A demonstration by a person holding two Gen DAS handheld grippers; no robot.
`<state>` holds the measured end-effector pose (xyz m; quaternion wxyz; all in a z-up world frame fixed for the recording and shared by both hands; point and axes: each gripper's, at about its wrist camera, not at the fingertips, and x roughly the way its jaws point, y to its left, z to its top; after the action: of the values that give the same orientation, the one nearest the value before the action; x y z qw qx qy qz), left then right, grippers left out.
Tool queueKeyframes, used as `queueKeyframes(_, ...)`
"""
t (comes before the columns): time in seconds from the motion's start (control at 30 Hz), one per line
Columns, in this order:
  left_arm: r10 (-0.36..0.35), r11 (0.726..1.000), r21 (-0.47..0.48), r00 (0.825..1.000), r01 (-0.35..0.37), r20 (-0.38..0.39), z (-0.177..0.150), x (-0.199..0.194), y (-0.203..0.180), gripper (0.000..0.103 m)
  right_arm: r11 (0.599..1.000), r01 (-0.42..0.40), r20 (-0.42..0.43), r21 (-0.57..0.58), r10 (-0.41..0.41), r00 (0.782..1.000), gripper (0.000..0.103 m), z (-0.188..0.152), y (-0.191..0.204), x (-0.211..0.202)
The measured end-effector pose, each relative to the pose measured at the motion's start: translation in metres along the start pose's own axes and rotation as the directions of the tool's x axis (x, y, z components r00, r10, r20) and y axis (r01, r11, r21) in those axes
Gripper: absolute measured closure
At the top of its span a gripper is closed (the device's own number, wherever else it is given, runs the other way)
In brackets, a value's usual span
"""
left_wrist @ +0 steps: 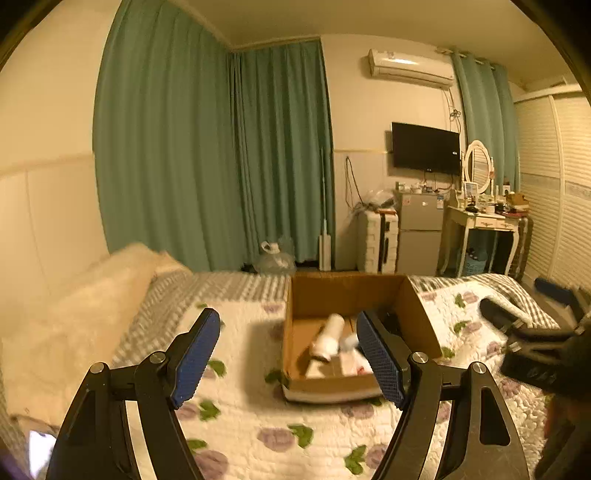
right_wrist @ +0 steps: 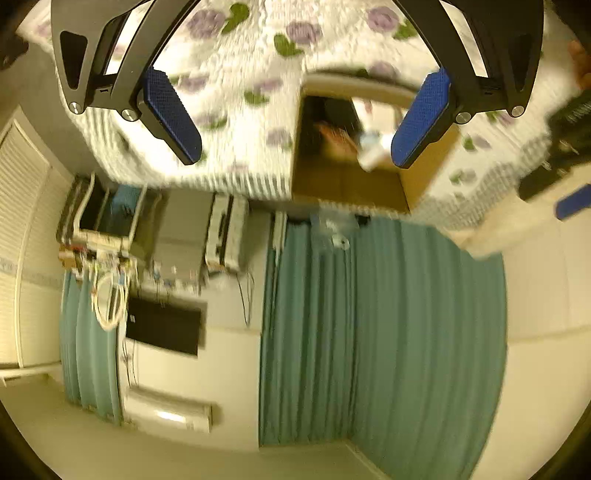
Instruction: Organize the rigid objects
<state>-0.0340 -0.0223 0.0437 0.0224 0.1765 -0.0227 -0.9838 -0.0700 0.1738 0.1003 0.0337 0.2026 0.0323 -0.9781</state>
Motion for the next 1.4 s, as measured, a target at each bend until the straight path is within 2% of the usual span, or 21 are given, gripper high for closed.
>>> queueKeyframes(0.1, -0.008, 1.0, 0.003, 0.999, 0.008, -0.046, -0.012, 0.012, -0.004, 0.024, 1.0, 0.019, -0.016, -0.007, -0.019, 1.0, 0.0, -0.013, 0.0, 0.011)
queueKeyframes(0.33, -0.027, 1.0, 0.002, 0.995, 0.028, -0.1, -0.026, 0.022, -0.007, 0.024, 1.0, 0.014, -0.031, 0.01, -0.014, 0.999, 0.0, -0.021, -0.003, 0.015)
queueKeyframes(0.7, -0.017, 1.0, 0.009, 0.995, 0.017, -0.098, -0.028, 0.019, -0.007, 0.024, 1.0, 0.013, -0.01, 0.002, -0.013, 1.0, 0.0, -0.017, -0.001, 0.007)
queueKeyframes(1.4, -0.014, 1.0, 0.003, 0.993, 0.014, -0.114, -0.03, 0.024, -0.005, 0.024, 1.0, 0.013, -0.025, -0.007, -0.013, 1.0, 0.0, -0.021, 0.004, 0.009)
